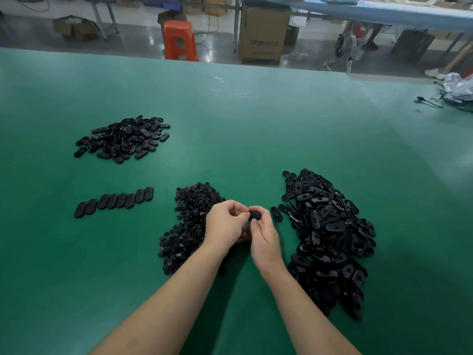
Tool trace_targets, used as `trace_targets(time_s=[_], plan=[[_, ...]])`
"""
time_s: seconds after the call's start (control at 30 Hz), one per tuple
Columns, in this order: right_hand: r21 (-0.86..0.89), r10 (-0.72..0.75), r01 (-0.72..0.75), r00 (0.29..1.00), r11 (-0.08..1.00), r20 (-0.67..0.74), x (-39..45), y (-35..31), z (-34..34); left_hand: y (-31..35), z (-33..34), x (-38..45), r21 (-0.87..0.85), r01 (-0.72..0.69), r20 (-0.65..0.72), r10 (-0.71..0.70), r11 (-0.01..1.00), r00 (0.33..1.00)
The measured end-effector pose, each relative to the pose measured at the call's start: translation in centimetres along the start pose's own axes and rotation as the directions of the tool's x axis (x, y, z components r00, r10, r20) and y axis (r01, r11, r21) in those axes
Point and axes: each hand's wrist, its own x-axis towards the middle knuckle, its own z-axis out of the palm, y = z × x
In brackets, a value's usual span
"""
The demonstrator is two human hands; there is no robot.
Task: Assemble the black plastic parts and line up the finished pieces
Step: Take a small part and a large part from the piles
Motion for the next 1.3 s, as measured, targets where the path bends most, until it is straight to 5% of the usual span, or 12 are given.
trace_targets(time_s=[0.4, 0.77, 1.3], plan=[[0.078, -0.046, 0.047, 0.999, 0.996, -0.02, -0.3, -0.7, -0.2, 1.0, 0.0, -0.2, 0.135, -0.129, -0.005, 0.13, 0.983, 0.991], [0.046, -0.034, 0.036, 0.999, 0.998, -0.04, -0.2, -0.5, 0.1, 1.7, -1.5, 0.2, 0.17, -0.092, 0.131, 0.07, 0.981, 0.989], [0.087, 0.036, -0.032, 0.998, 0.996, -0.046, 0.2, -0.1, -0.3, 0.5, -1.0, 0.1, 0.232, -0.047, 0.087, 0.027, 0.972, 0.996]])
